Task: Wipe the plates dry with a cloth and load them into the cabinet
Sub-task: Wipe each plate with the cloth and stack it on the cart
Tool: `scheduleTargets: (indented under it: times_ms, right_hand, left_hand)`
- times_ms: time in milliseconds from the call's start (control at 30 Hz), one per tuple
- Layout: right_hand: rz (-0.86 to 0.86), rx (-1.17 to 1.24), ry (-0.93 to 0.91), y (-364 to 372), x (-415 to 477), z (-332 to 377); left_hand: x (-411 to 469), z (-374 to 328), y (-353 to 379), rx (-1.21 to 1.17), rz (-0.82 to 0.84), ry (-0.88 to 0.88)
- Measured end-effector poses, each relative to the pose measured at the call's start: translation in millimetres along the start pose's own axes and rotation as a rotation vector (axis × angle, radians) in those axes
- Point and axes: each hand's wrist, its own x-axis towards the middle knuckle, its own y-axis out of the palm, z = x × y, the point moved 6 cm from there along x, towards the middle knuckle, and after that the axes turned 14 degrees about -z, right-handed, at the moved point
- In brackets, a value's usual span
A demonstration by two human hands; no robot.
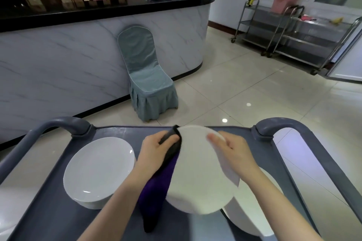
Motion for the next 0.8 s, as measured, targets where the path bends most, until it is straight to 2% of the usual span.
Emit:
scheduleTargets:
  times_ms: [100, 167, 200, 267, 367, 433, 500, 533, 600, 700, 800]
  right_hand:
    - [-0.388, 0.392, 0.377, 5.2, -14.9, -18.6]
    - [-0.55, 0.45, 0.52, 19.3, -39.4, -29.6]
    - [-0.54, 0.46, 0.544, 25.7, -48.8, -32.1]
    - [-0.411, 0.433, 0.53, 29.2, -54.1, -33.2]
    - [-0.253, 0.35, 0.354, 7.7, -27.1, -24.2]
    - [-0.057, 0.217, 0.213, 2.1, -5.8, -8.0]
    - [0.198, -0.035, 0.044, 14.4, -0.9, 6.7]
    - [0.256, -0.122, -0.018, 20.6, -2.0, 7.5]
    - [0.215, -0.121, -0.052, 22.1, -2.6, 9.5]
    - [0.061, -0.013, 0.028, 7.2, 3.7, 4.0]
    - [-0.239, 0.309, 0.341, 4.7, -3.3, -13.3]
  left_hand:
    - [-28.9, 37.4, 3.6, -0.313, -0.339, -0.487]
    - [-40.6, 48.9, 7.3, -0.326, -0.461, -0.634]
    - [-38.5, 50.1, 6.1, -0.309, -0.462, -0.638]
    - [-27.5, 48.7, -4.1, -0.284, -0.432, -0.567]
    - [-7.0, 34.2, -24.0, -0.17, -0.327, -0.317]
    - [4.7, 15.0, -23.6, 0.01, -0.169, -0.085]
    - [10.7, -3.9, -12.7, 0.087, 0.023, 0.113]
    - [11.5, -10.4, -5.9, 0.096, 0.108, 0.176]
    - [11.2, -17.6, 2.1, 0.113, 0.187, 0.234]
    - [8.8, -7.6, -5.2, 0.052, 0.057, 0.087]
    - [-14.7, 25.6, -5.1, -0.229, -0.213, -0.334]
